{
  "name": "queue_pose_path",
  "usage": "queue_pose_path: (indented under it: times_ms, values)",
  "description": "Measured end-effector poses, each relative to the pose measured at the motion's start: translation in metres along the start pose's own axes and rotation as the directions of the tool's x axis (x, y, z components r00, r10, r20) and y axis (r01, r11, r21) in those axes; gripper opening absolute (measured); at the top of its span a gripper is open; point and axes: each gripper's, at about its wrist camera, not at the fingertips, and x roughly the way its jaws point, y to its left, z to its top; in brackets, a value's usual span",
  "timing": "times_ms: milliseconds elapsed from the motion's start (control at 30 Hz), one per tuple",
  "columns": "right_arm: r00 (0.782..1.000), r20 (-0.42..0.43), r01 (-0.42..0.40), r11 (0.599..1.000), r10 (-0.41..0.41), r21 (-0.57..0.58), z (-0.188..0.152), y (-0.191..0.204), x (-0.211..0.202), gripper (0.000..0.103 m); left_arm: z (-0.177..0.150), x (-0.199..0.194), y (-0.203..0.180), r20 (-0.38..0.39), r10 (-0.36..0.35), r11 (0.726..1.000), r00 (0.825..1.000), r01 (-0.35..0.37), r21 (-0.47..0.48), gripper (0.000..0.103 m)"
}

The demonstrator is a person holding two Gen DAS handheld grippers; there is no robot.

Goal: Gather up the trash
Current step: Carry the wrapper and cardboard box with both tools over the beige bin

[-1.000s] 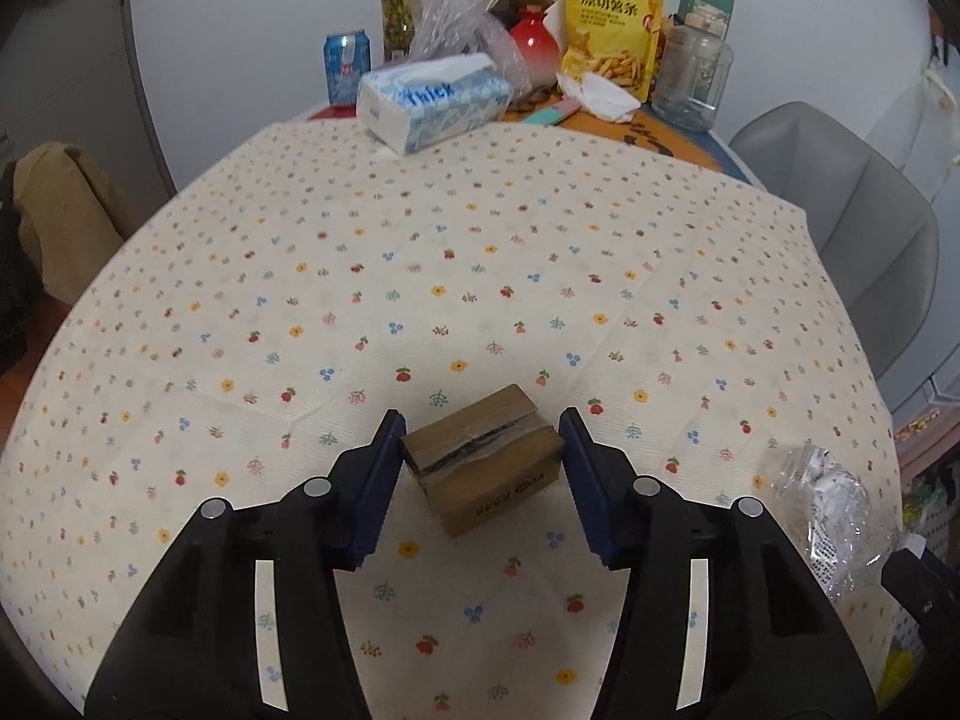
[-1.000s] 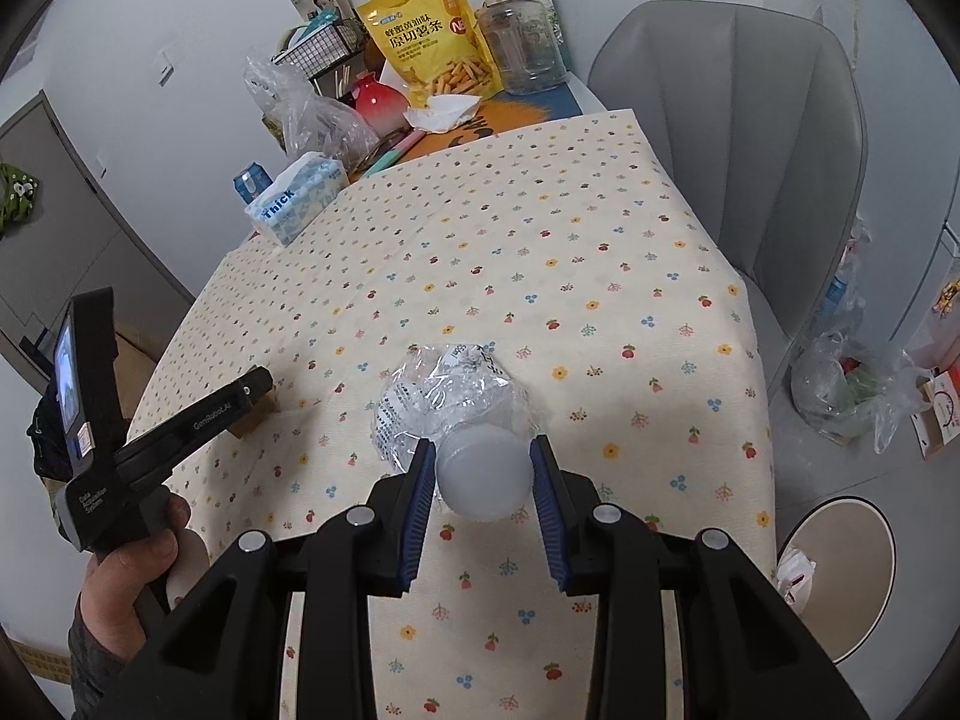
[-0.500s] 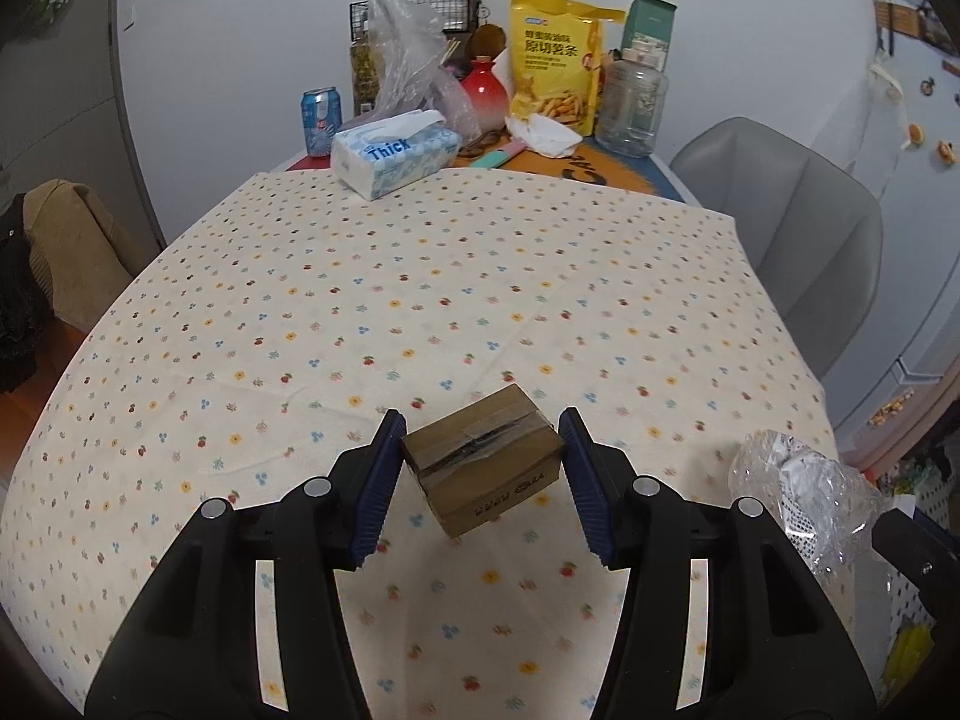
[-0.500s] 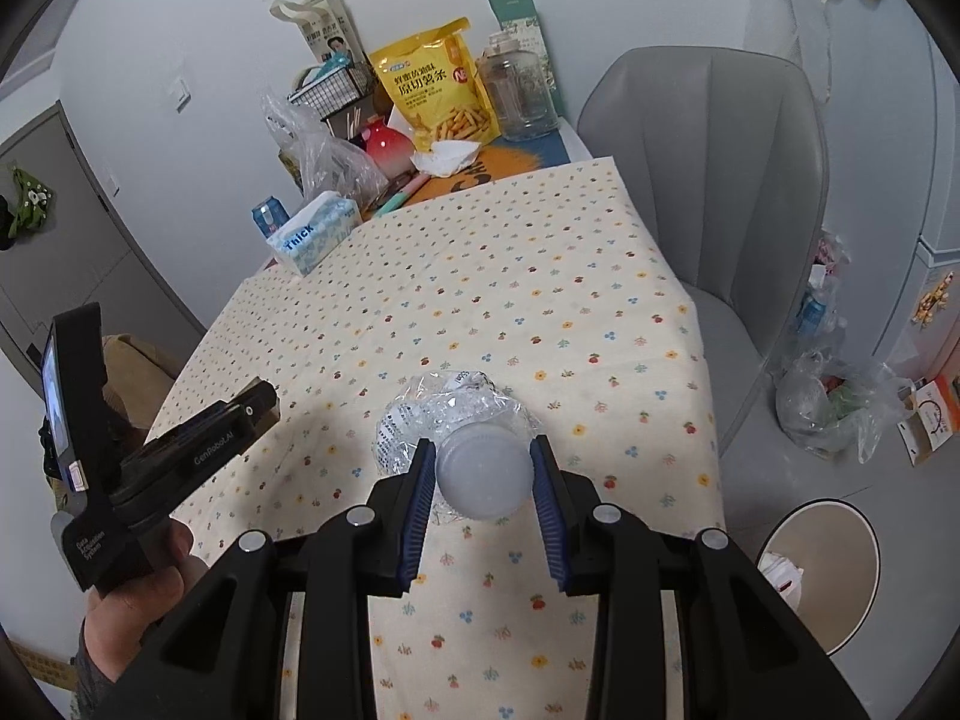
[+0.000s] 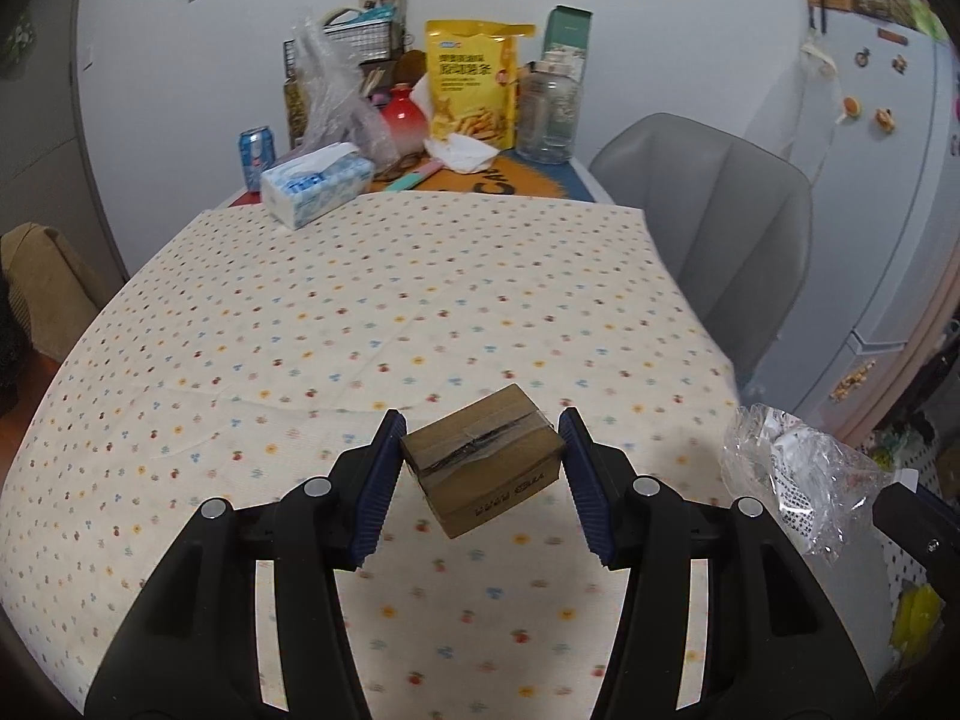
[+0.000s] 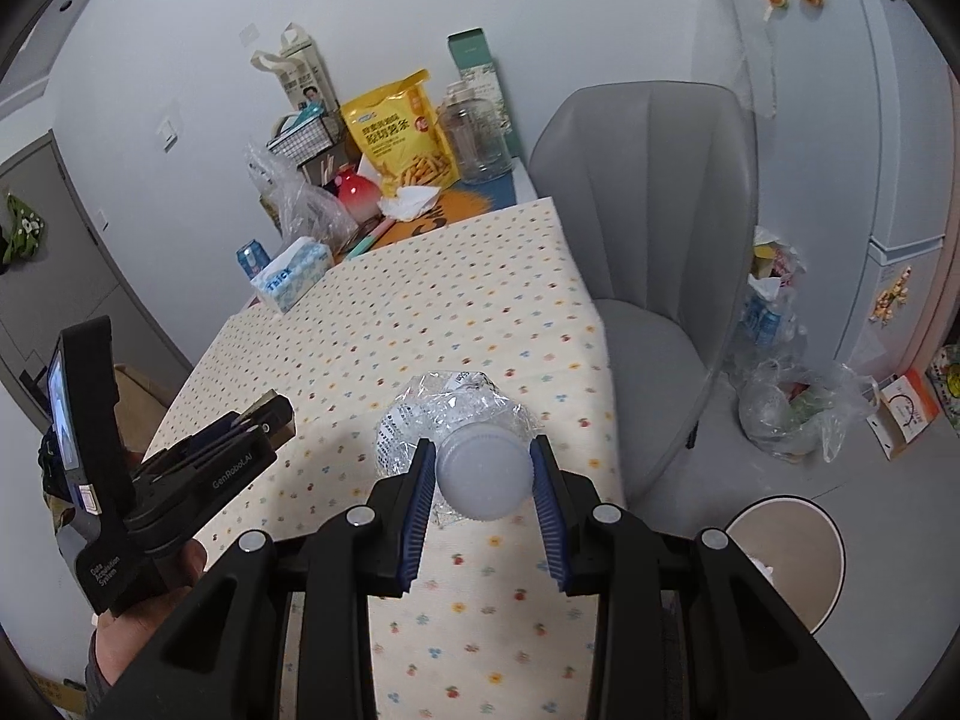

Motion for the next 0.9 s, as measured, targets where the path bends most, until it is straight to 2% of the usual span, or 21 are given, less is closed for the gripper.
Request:
queue_pose_path:
  times_ms: [267,567,900]
  values:
    - [0.998,0.040,0.051,0.998,-0.053,0.039,0.000,-0.036,-0.028,0.032,-0.002,-0.012,-0.065,0.015,-0.078,0.994,0.997,0.076,0.078,0.053]
    - [0.992,0.070,0.092,0.987,-0.102,0.133,-0.005,-0.103,-0.055,0.032,-0.013,-0.006,-0.136,-0.018,-0.131,0.978,0.991,0.132,0.162,0.053]
    - [0.988,0.054,0.130,0.964,-0.146,0.234,-0.016,-0.172,-0.061,0.032,-0.024,-0.003,-0.209,-0.043,-0.176,0.951,0.983,0.181,0.250,0.053]
